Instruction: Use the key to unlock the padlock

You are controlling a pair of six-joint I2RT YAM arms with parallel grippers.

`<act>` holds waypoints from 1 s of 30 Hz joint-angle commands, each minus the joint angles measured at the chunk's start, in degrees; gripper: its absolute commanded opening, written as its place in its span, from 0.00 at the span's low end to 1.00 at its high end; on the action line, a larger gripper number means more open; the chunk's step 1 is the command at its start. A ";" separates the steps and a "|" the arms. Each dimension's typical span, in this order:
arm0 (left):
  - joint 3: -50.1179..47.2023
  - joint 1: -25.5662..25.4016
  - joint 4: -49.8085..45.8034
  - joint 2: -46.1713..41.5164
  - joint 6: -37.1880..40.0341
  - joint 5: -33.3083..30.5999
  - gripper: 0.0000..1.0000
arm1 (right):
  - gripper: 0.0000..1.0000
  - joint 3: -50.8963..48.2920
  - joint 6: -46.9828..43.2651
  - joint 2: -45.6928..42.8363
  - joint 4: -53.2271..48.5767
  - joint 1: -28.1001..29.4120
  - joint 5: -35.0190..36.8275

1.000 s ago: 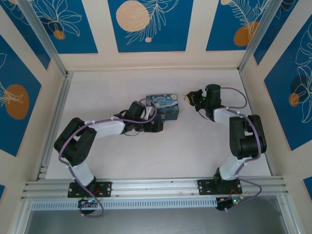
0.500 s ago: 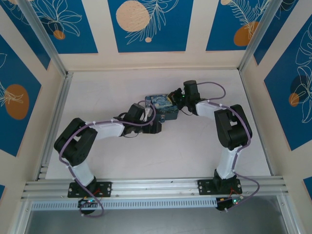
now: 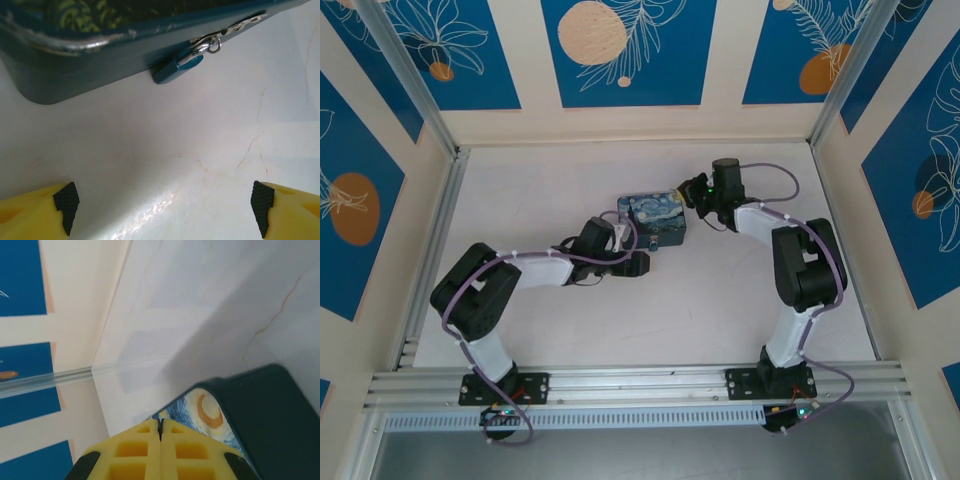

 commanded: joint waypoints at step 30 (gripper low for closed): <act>-3.36 0.10 2.49 -4.96 -1.88 0.28 0.90 | 0.00 1.49 -3.15 0.26 -3.67 3.96 3.34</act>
